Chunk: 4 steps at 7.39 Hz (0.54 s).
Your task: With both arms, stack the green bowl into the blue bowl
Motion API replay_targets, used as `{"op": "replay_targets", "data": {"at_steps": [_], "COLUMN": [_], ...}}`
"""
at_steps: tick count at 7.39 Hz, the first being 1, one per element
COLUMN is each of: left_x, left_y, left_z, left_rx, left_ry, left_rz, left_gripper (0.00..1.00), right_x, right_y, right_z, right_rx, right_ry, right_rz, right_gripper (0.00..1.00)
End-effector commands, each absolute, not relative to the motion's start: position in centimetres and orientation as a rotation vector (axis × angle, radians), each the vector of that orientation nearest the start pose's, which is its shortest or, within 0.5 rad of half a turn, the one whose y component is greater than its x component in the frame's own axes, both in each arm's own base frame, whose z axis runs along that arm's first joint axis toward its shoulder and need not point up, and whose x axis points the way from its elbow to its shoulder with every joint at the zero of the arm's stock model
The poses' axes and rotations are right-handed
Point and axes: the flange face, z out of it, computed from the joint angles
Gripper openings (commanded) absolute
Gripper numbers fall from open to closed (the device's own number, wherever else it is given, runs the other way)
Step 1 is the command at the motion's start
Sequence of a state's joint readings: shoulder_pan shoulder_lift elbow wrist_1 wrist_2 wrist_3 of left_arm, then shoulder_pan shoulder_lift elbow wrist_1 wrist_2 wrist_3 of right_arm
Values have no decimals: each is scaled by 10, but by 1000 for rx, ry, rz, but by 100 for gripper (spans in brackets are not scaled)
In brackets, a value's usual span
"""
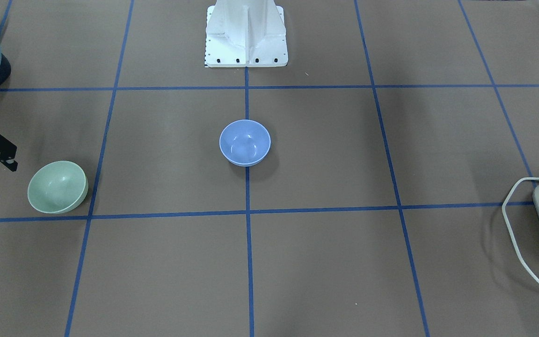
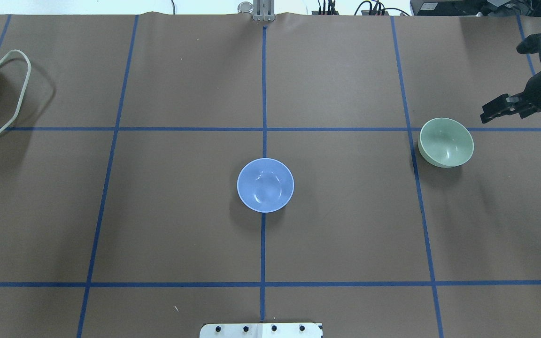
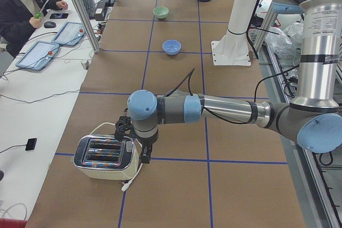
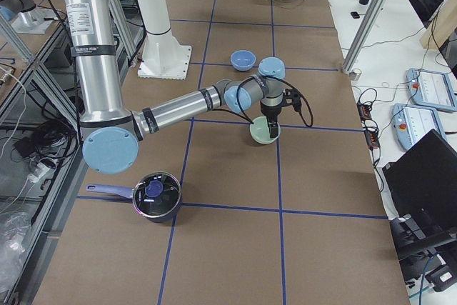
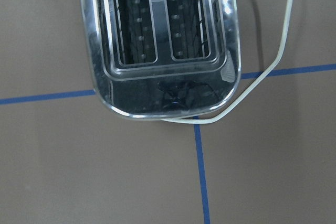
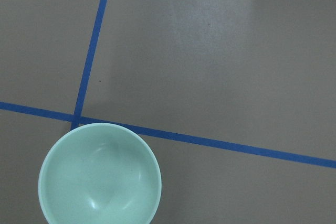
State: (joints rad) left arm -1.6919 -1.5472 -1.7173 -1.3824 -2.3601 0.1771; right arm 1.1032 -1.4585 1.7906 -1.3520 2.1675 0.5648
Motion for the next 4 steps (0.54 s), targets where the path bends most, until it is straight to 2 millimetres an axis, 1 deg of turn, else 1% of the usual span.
{"op": "replay_targets", "data": {"at_steps": [1,2,3,4], "left_x": [-120,-120,-120,-120], "left_y": [-465,-466,-467,-468], "left_z": [614,612,610,610], "left_rx": [59,63,65,67], "left_ry": [788,788,787,787], "left_rz": [27,28,28,29], "left_gripper": [99,99,99,99], "right_x": [-216,-225,-230,-232], "right_y": [-525,-527,-529,-528], "right_z": [512,533,544,544], "right_rx": [192,208,216,215], "right_ry": [-774,-786,-794,-797], "right_rz": [-100,-117,-127,-131], "right_gripper": [88,81,79,66]}}
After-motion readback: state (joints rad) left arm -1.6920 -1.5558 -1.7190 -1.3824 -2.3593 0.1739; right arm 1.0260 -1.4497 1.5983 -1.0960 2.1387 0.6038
